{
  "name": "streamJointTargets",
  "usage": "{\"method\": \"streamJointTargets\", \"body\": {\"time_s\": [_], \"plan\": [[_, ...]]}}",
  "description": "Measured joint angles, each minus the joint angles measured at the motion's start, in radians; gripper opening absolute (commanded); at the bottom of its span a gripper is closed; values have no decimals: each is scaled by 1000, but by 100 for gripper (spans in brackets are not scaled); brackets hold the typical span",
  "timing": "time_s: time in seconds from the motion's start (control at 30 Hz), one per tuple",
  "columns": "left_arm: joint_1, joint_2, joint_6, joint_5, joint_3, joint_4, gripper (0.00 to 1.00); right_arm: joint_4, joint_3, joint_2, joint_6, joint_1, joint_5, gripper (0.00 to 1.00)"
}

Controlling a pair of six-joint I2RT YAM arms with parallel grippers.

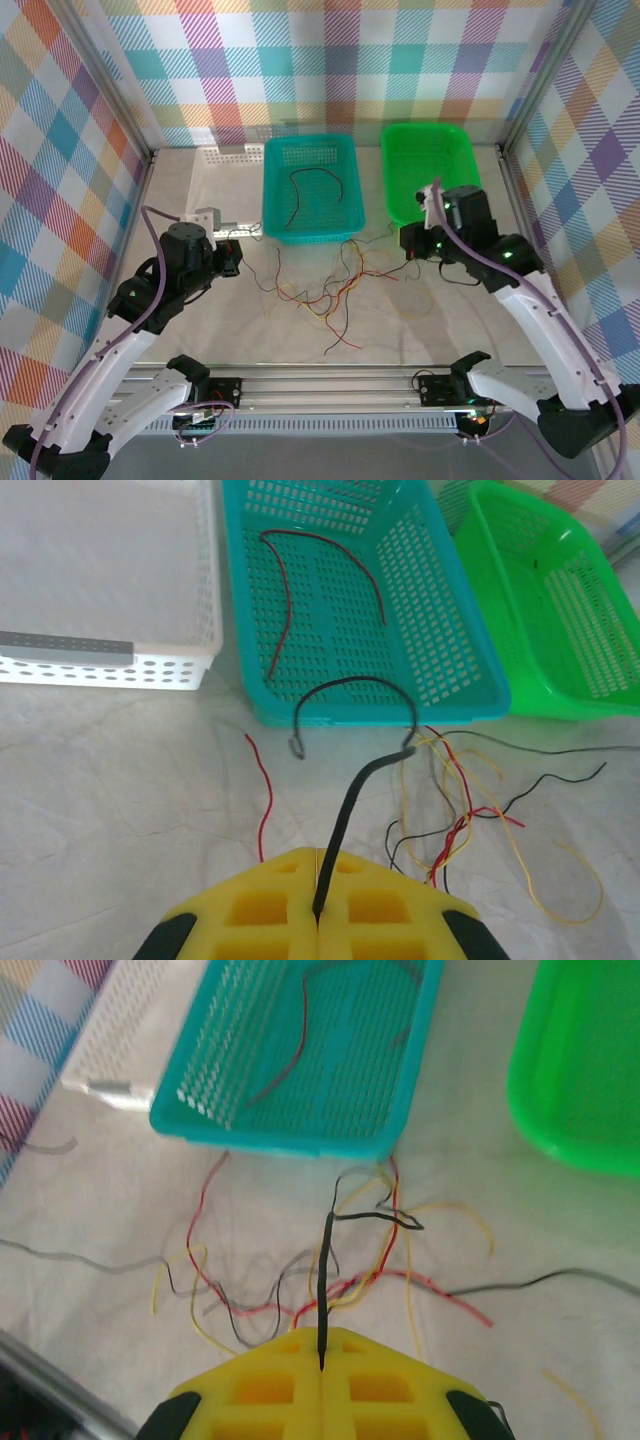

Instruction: Untangle the cables

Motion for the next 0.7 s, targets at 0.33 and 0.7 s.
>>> {"method": "streamJointTargets", "body": {"time_s": [0.33, 0.7], "plan": [[1, -3, 23, 30, -55, 53, 0, 243, -261, 126, 93, 159, -66, 5], [2, -44, 44, 29, -86, 60, 0, 397, -241, 423, 138, 247, 72, 17]]}}
